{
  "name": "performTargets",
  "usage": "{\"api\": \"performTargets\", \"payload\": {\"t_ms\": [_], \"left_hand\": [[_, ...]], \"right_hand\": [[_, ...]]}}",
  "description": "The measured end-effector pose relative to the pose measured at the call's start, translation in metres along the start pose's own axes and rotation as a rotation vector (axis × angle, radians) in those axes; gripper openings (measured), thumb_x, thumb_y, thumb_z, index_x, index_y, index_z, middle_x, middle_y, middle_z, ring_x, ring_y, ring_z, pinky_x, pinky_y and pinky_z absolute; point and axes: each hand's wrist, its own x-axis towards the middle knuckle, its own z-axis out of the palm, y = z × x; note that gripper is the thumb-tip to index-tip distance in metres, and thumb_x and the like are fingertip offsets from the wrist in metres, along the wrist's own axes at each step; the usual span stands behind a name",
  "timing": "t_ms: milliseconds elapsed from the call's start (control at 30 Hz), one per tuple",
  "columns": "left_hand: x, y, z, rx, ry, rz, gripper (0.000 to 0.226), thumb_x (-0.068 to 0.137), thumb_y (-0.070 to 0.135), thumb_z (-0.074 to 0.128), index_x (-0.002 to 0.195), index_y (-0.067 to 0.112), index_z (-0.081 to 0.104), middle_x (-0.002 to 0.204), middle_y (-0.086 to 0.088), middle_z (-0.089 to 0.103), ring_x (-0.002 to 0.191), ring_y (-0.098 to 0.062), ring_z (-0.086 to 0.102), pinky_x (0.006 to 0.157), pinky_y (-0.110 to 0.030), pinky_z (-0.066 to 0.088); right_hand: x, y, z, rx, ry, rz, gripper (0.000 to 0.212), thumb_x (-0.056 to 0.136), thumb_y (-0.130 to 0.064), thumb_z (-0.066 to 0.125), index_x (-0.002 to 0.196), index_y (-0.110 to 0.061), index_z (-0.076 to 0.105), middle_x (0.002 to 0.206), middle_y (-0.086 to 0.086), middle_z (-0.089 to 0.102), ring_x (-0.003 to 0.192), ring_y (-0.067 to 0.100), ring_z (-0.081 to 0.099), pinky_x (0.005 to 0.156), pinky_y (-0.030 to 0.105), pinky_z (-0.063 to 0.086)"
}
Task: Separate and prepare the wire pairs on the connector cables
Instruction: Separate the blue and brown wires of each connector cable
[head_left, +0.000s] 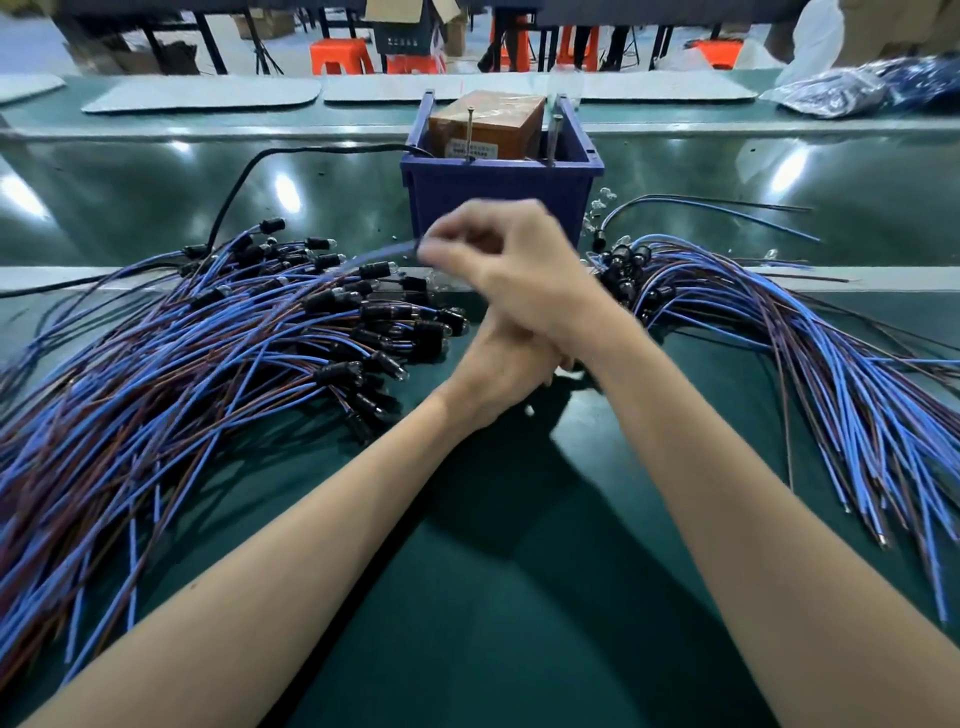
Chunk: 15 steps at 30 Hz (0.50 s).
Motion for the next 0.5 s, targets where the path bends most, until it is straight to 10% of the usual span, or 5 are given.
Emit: {"api": "performTargets", "payload": {"t_ms": [233, 500], "left_hand": [[0.003, 0.012, -0.005, -0.215, 0.038, 0.097, 0.029, 0.082, 0.026, 0.045, 0.102, 0.012, 0.061, 0.064, 0.002, 0.057, 0.044, -0.013, 0.047, 0.046, -0.022, 0.034], [0.003, 0.013, -0.006, -0.37, 0.077, 0.092, 0.047, 0.084, 0.035, 0.036, 0.12, 0.008, 0.048, 0.075, -0.005, 0.055, 0.047, -0.016, 0.047, 0.054, -0.03, 0.031]], "right_hand": [[-0.003, -0.007, -0.039, 1.022, 0.341, 0.11, 0.012, 0.102, -0.014, 0.043, 0.092, -0.01, 0.048, 0.086, 0.008, 0.068, 0.09, 0.024, 0.069, 0.087, 0.041, 0.057], [-0.003, 0.003, -0.056, 0.287, 0.53, 0.042, 0.018, 0.103, -0.022, 0.042, 0.085, -0.022, 0.046, 0.066, -0.004, 0.043, 0.06, 0.009, 0.045, 0.067, 0.033, 0.054]]}}
